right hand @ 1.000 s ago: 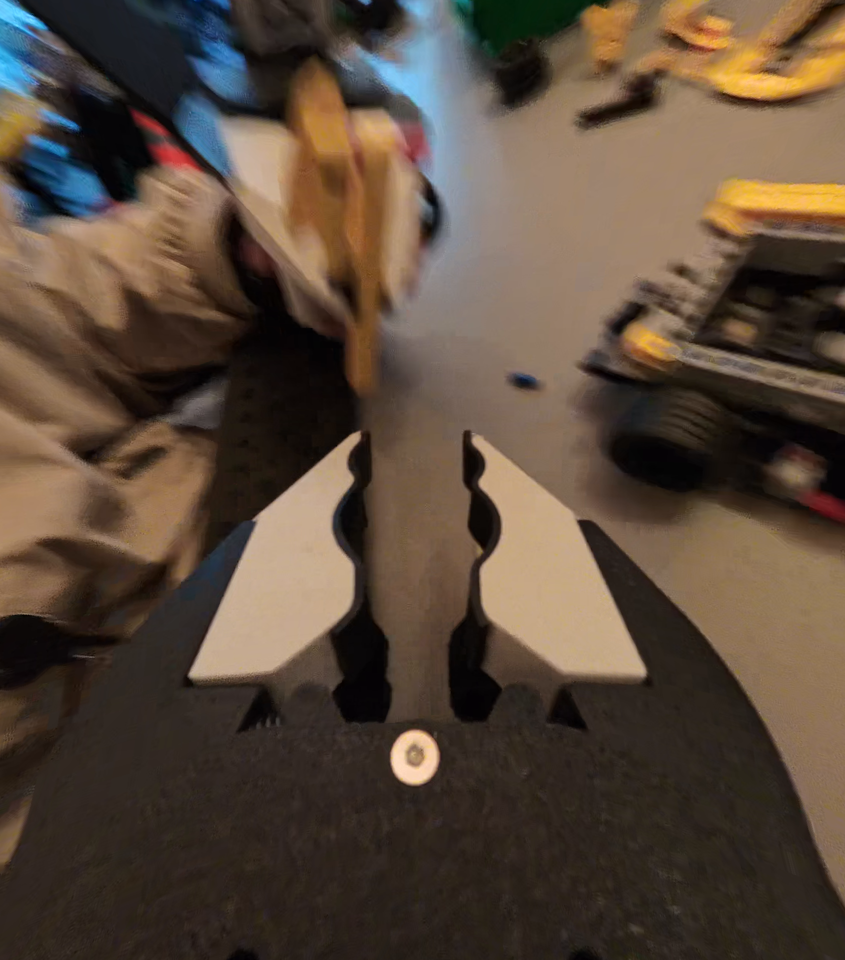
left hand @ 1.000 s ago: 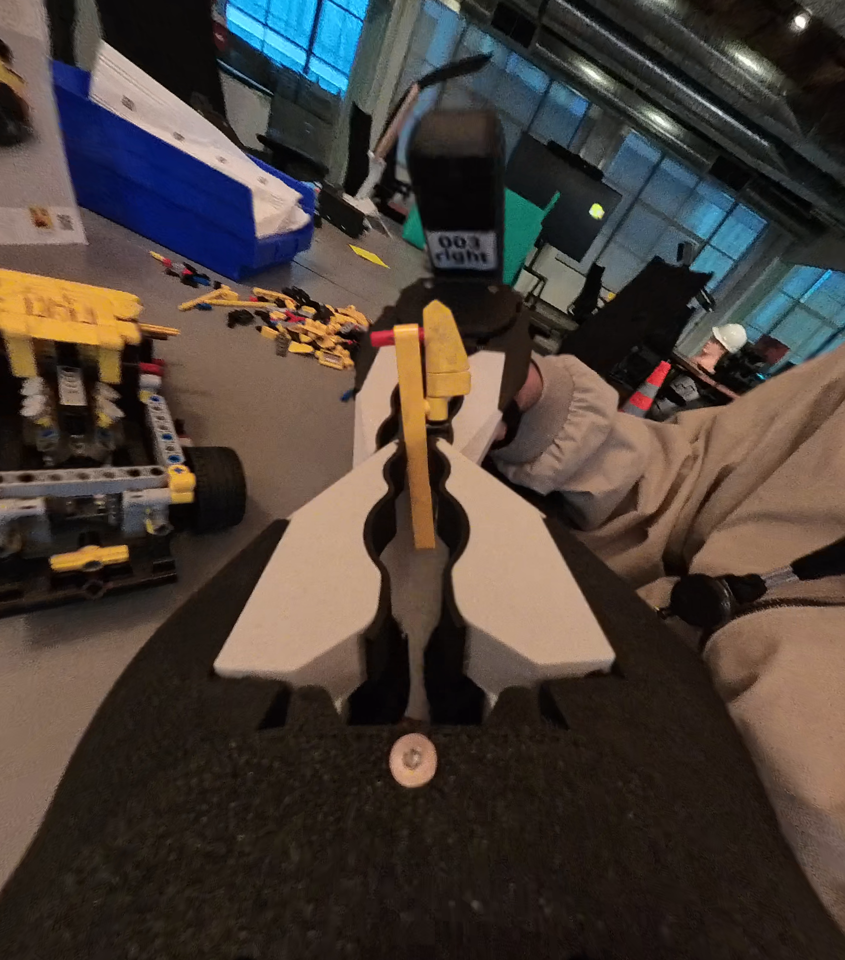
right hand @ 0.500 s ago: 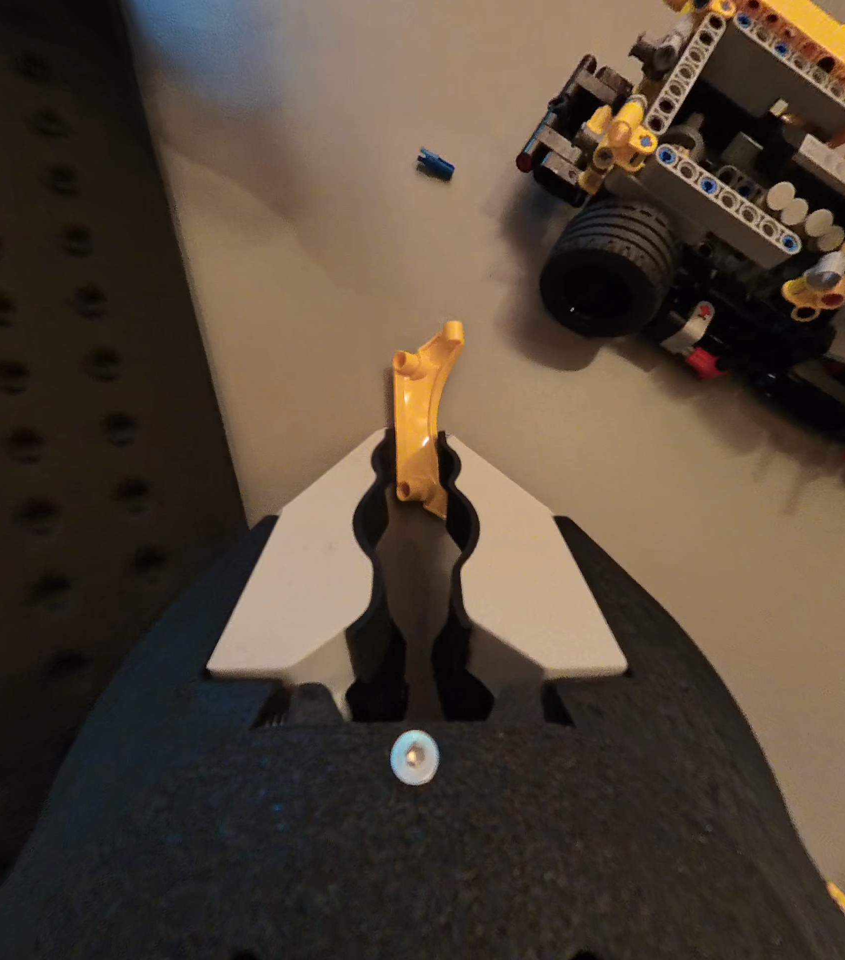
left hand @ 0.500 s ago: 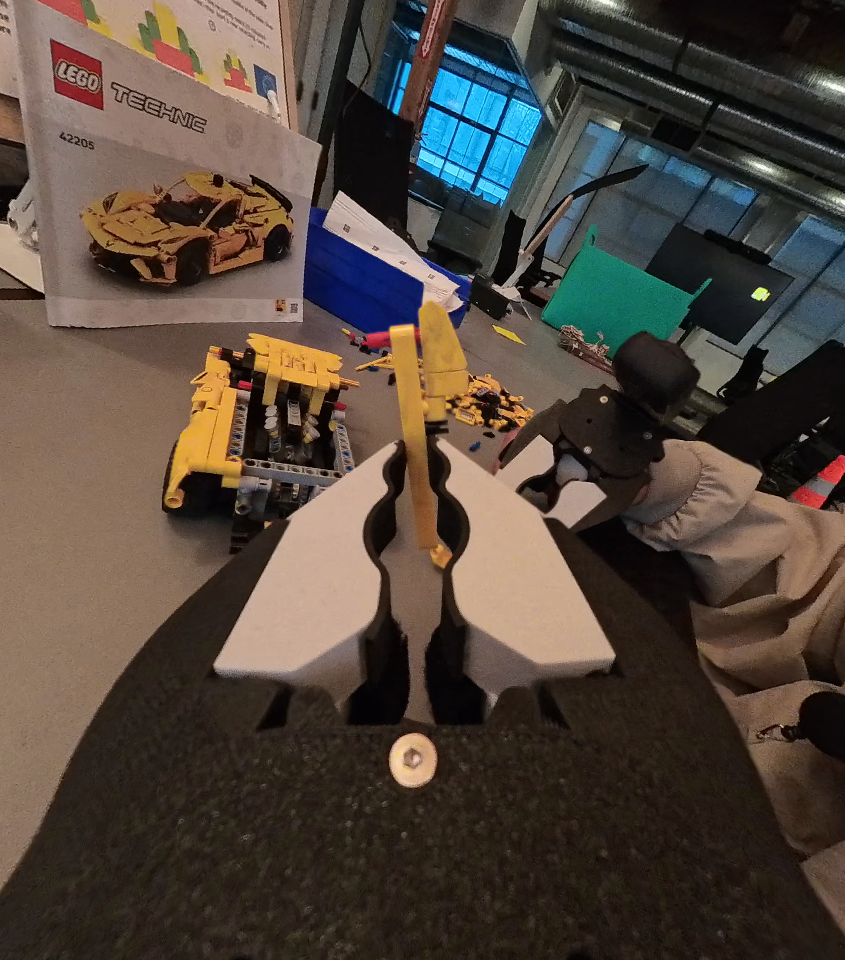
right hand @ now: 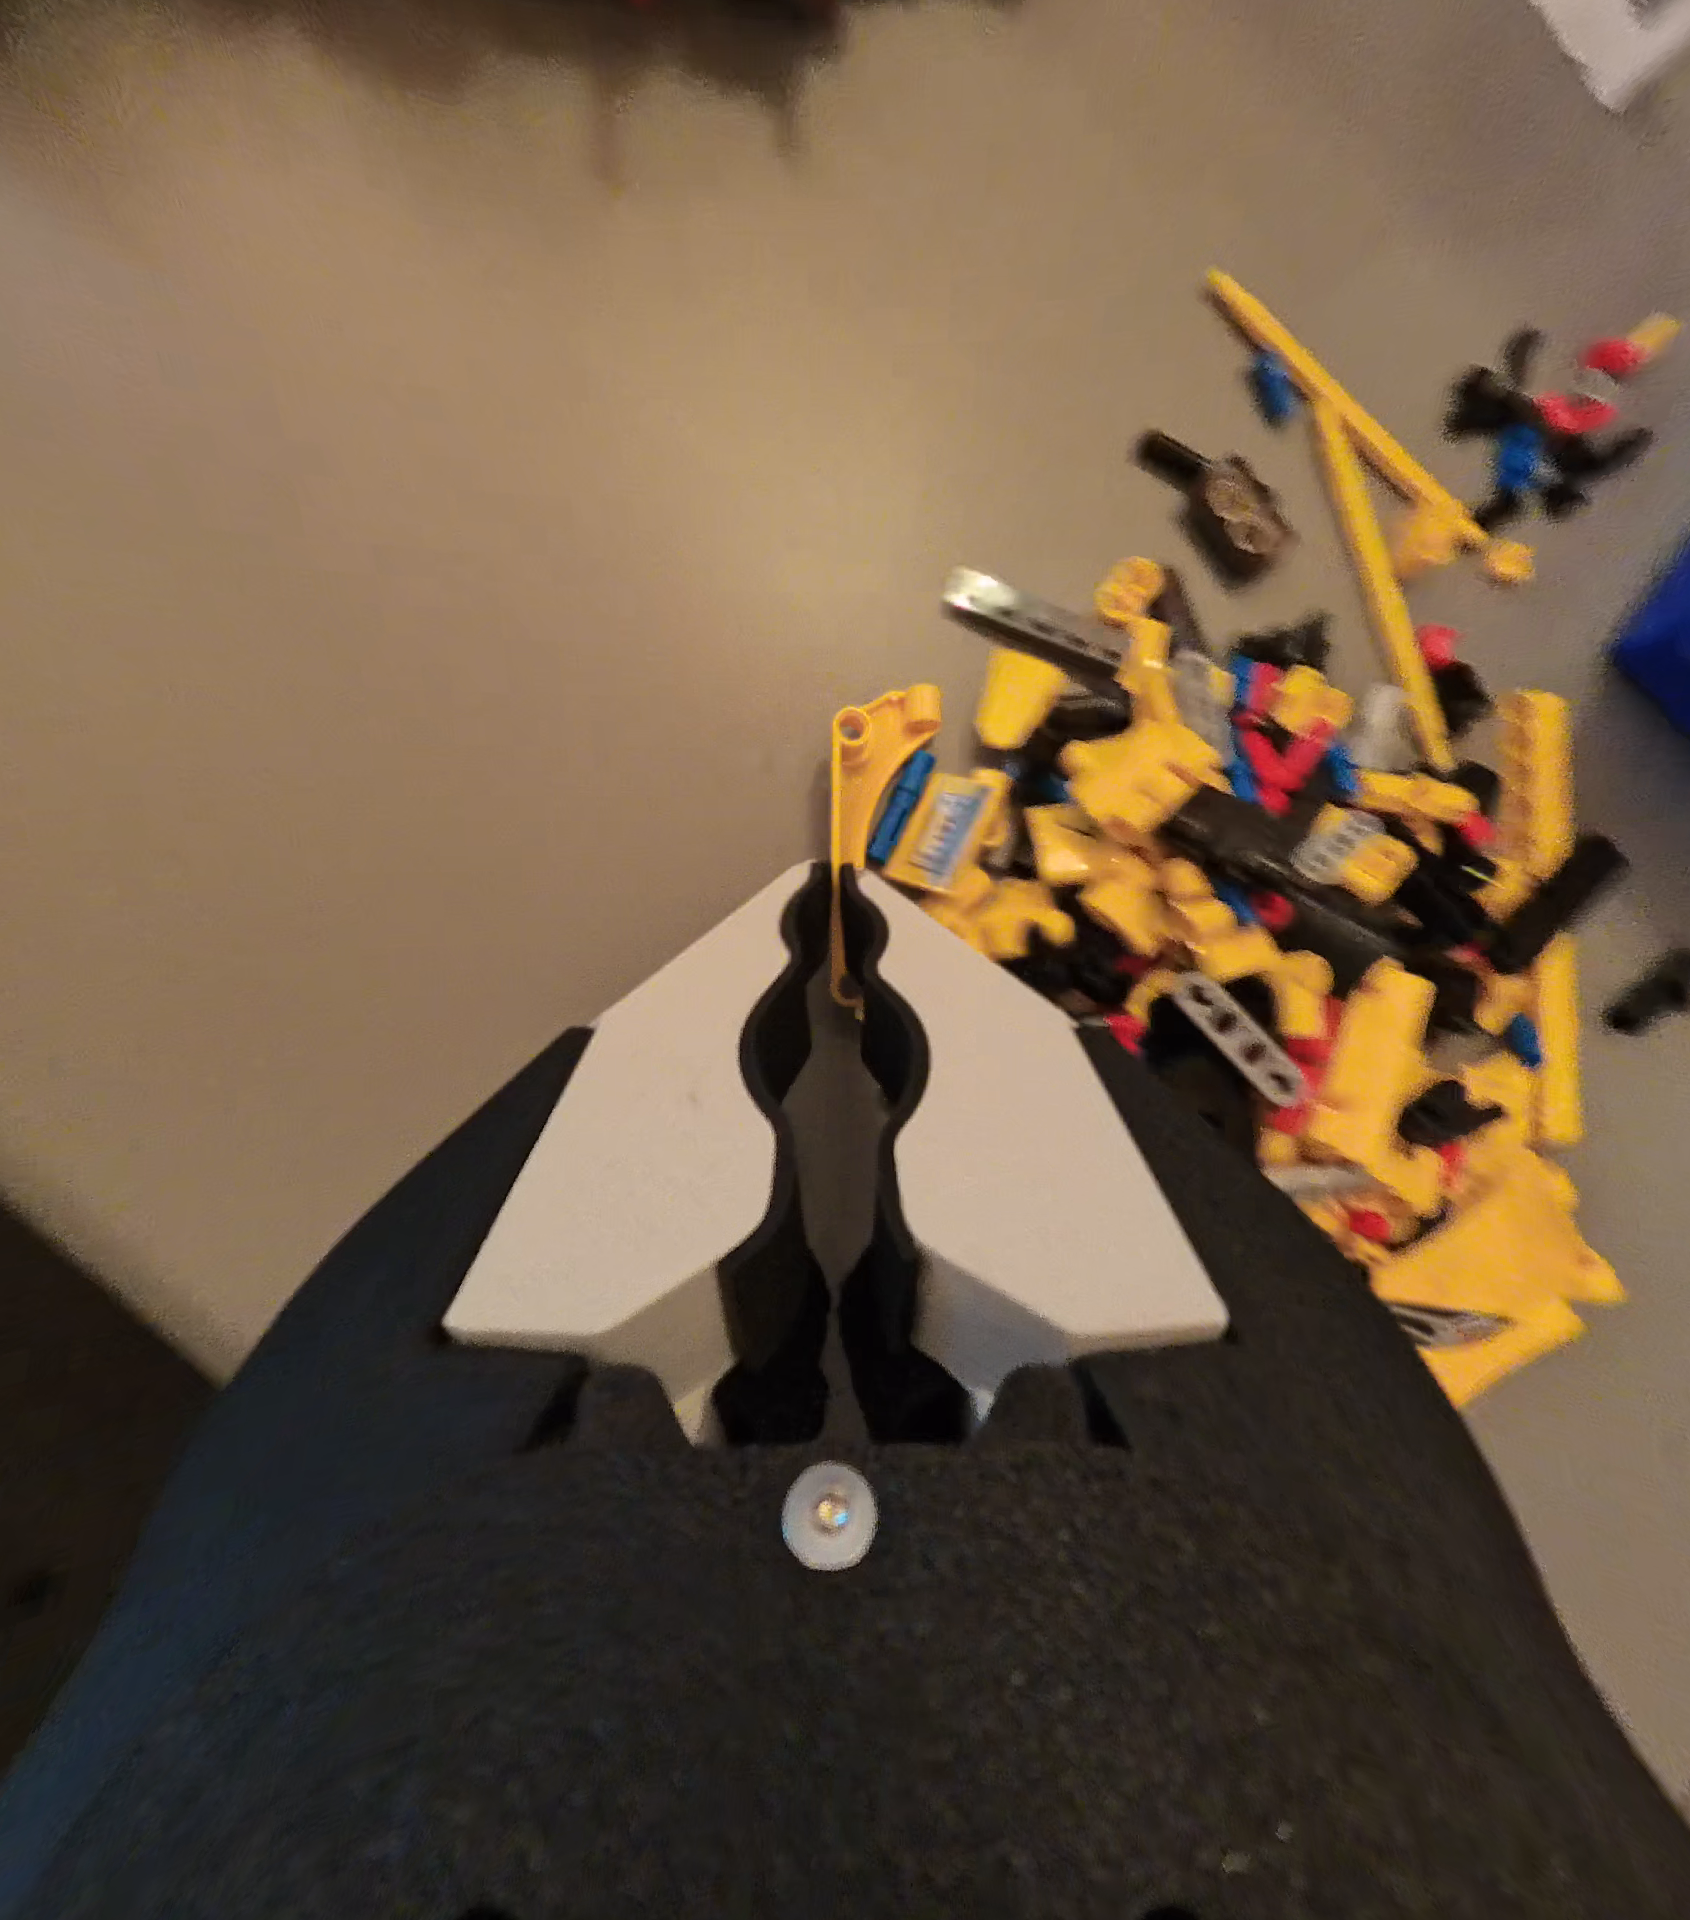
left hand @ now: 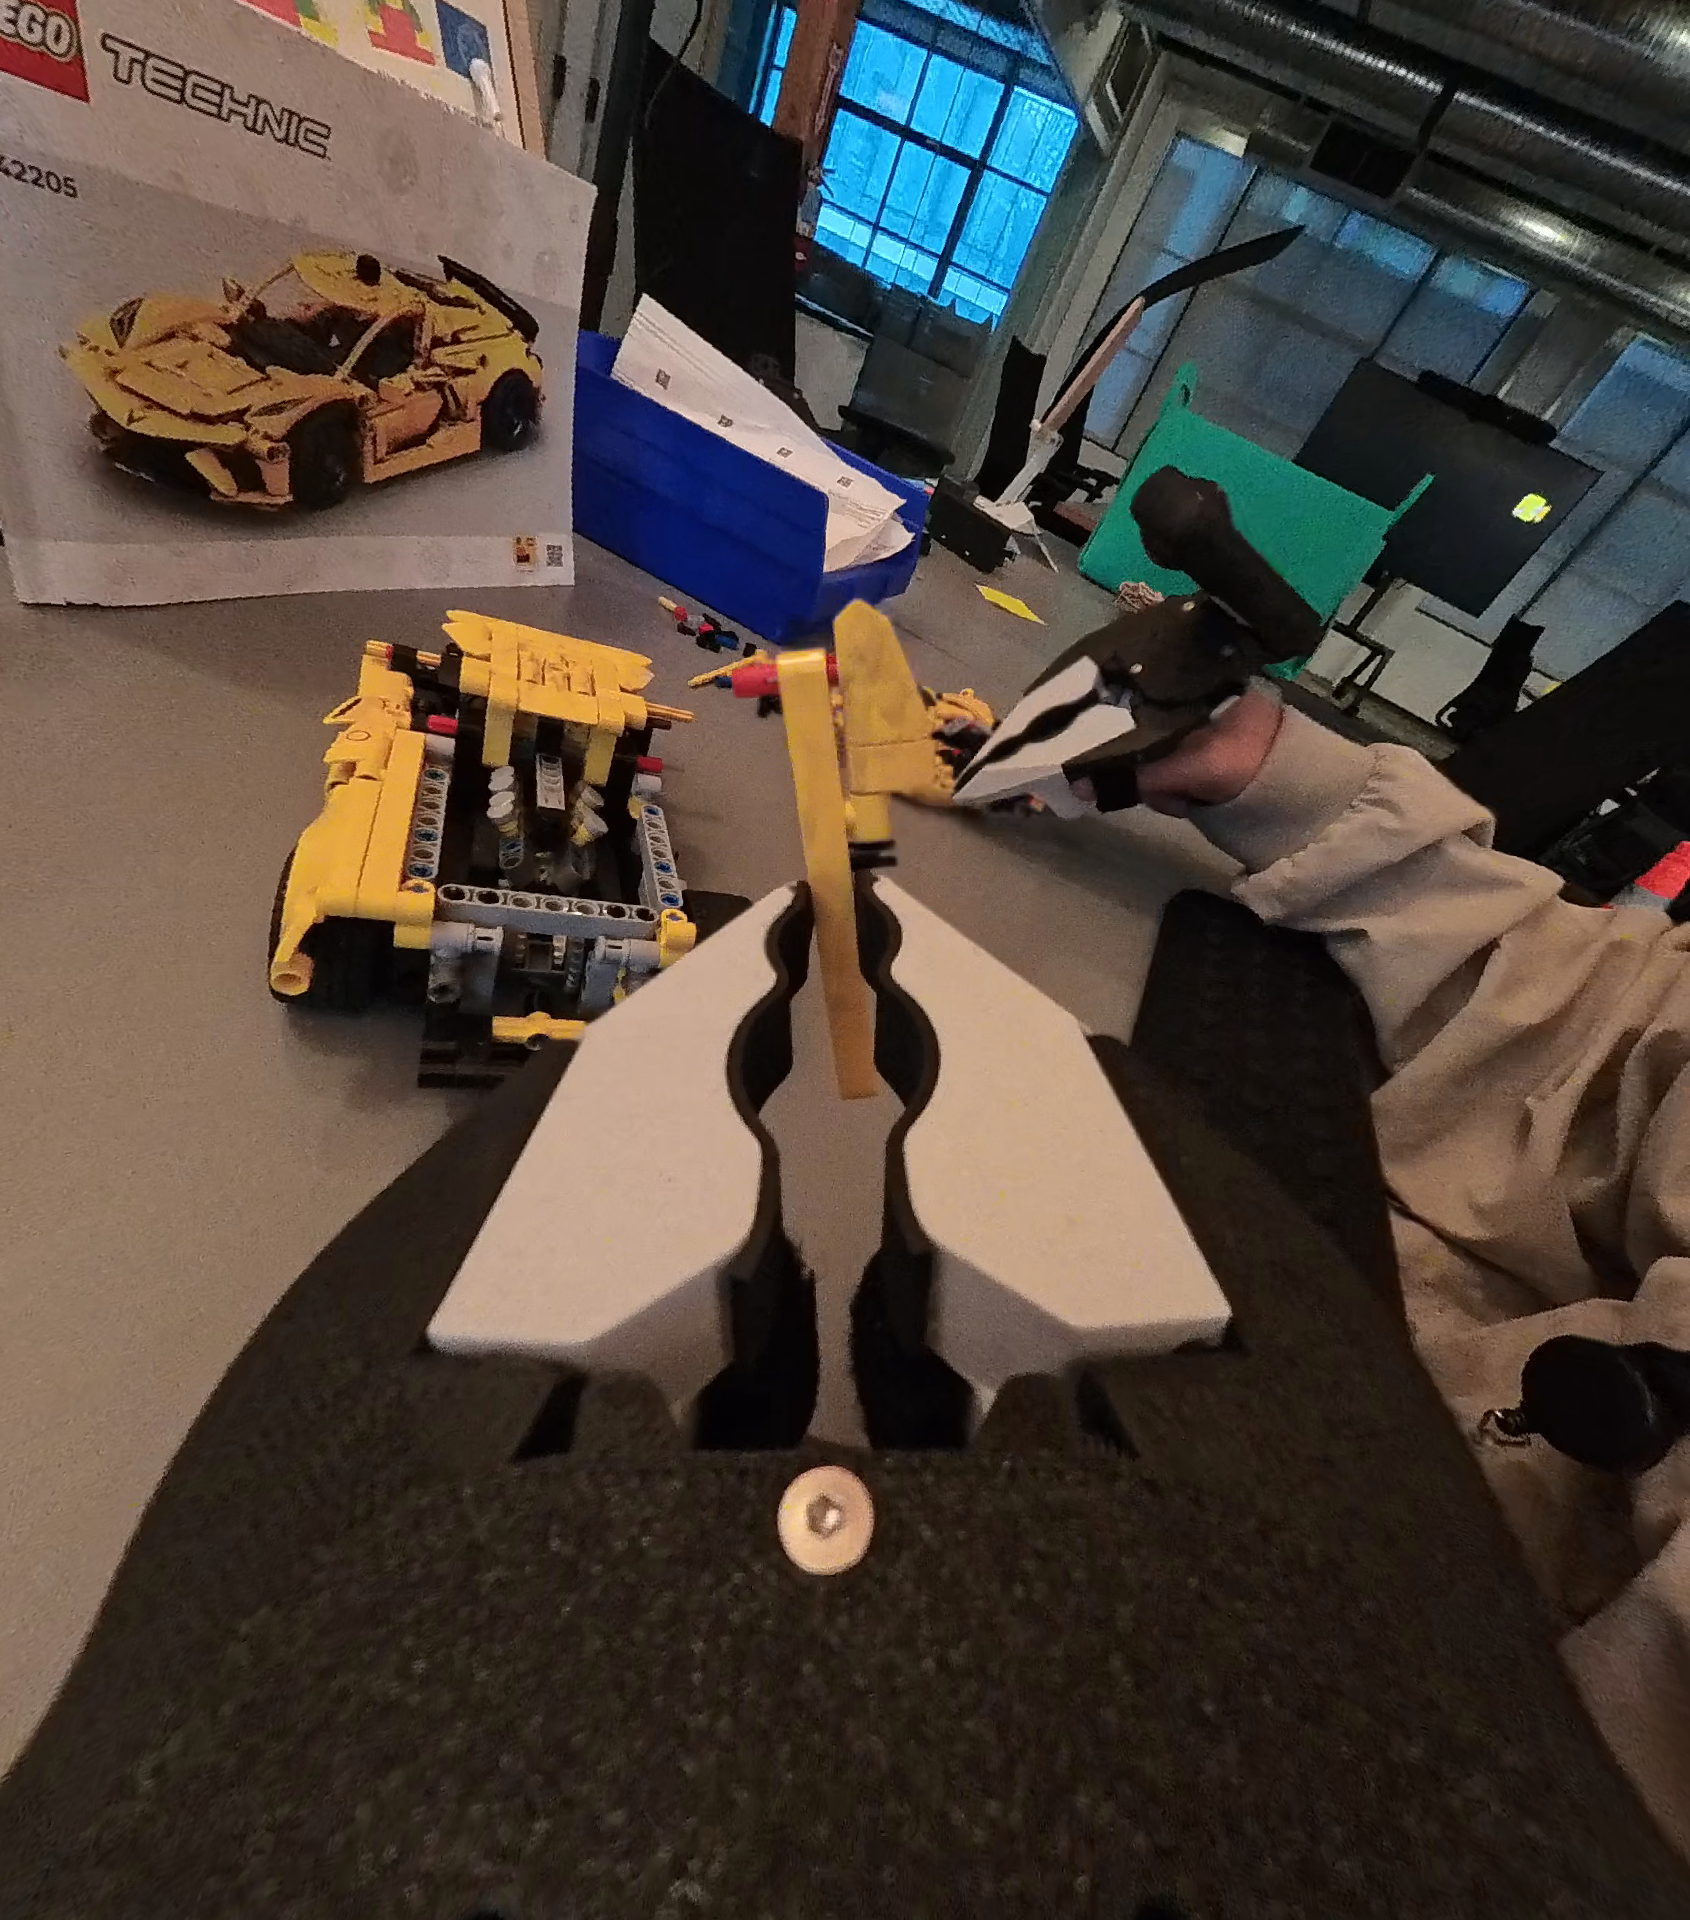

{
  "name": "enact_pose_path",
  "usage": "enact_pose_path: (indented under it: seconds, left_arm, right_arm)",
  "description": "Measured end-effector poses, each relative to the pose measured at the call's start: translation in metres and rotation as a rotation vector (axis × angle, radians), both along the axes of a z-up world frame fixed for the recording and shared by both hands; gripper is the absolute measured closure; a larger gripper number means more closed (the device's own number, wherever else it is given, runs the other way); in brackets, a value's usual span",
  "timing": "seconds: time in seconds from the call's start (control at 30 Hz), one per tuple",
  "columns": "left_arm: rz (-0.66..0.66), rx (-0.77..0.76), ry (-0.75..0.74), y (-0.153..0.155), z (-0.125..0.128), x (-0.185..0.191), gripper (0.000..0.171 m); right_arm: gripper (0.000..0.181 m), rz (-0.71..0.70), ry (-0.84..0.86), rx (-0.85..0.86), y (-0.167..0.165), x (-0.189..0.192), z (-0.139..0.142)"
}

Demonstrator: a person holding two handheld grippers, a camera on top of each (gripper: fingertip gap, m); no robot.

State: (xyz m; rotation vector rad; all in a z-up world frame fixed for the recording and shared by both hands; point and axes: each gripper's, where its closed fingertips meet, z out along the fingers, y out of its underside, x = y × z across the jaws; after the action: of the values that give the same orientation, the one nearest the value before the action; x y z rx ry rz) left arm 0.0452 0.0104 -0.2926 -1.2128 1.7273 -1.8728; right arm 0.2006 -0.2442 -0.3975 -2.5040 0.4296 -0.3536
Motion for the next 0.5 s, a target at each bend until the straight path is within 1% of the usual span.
enact_pose_path:
  seconds: [0.13,0.17,0.2,0.33,0.4,0.43,0.5]
  left_arm:
    - [0.019,0.02,-0.003,0.004,-0.002,0.001,0.165]
    - [0.031,0.024,-0.002,0.006,-0.002,0.002,0.165]
    - [0.045,0.025,0.005,0.008,-0.003,0.004,0.165]
    - [0.083,0.015,0.08,0.016,-0.013,0.009,0.165]
    - [0.091,0.015,0.093,0.016,-0.015,0.011,0.165]
    - [0.102,0.034,0.094,0.017,-0.017,0.012,0.165]
    - [0.132,0.122,0.077,0.015,-0.02,0.013,0.165]
  right_arm:
    - [0.18,-0.099,-0.017,0.027,-0.016,0.026,0.0]
    - [0.174,-0.107,-0.007,0.04,-0.015,0.026,0.0]
    - [0.167,-0.099,0.007,0.066,-0.011,0.022,0.002]
    - [0.164,-0.069,-0.021,0.17,0.017,0.005,0.026]
    - [0.161,-0.03,-0.024,0.252,0.05,-0.012,0.045]
    - [0.161,0.014,-0.002,0.333,0.076,-0.026,0.058]
    - [0.161,0.072,0.097,0.562,0.136,-0.057,0.087]
